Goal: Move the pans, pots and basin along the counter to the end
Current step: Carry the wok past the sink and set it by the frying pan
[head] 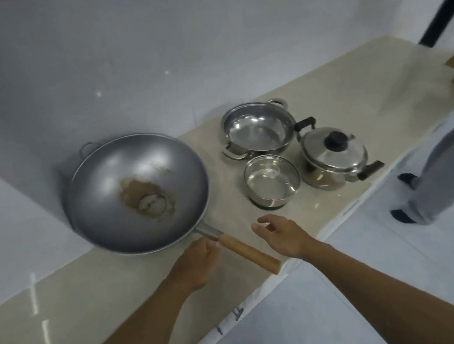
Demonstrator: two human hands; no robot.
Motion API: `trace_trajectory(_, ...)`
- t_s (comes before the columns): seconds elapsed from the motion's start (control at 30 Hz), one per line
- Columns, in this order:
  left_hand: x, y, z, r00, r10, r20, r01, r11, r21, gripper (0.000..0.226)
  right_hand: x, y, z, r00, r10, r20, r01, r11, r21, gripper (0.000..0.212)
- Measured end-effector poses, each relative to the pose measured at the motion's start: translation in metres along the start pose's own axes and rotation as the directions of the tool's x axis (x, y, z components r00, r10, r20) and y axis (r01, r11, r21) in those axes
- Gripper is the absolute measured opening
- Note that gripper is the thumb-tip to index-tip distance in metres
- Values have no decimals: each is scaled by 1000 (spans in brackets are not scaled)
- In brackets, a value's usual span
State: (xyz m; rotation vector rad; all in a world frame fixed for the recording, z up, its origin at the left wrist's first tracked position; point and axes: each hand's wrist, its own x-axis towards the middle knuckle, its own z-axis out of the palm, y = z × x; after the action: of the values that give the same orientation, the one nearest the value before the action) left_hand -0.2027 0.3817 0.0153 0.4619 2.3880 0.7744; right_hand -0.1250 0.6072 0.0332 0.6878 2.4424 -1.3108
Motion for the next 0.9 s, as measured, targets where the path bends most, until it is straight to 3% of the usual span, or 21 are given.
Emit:
trace_trajectory(0.17,-2,-22,2,996,-86,-20,83,990,-112,38,49,-24,23,984,-48,171,60,996,-65,64)
trace_trajectory(0.37,-9,-32,14,959,-254,-122,210,933,-291,39,100,-38,56,933,-58,356,88,994,-70,49)
trace_trajectory(0.67,-27,-8,64,834,-530,-156,394,769,-504,47,116,-50,104,825,58,562,-129,988,88,39)
trace_trajectory(0.9,-43,12,85,777,-625,-81,428,618,-659,65,99,-66,138,754,102,649,-257,955,148,31)
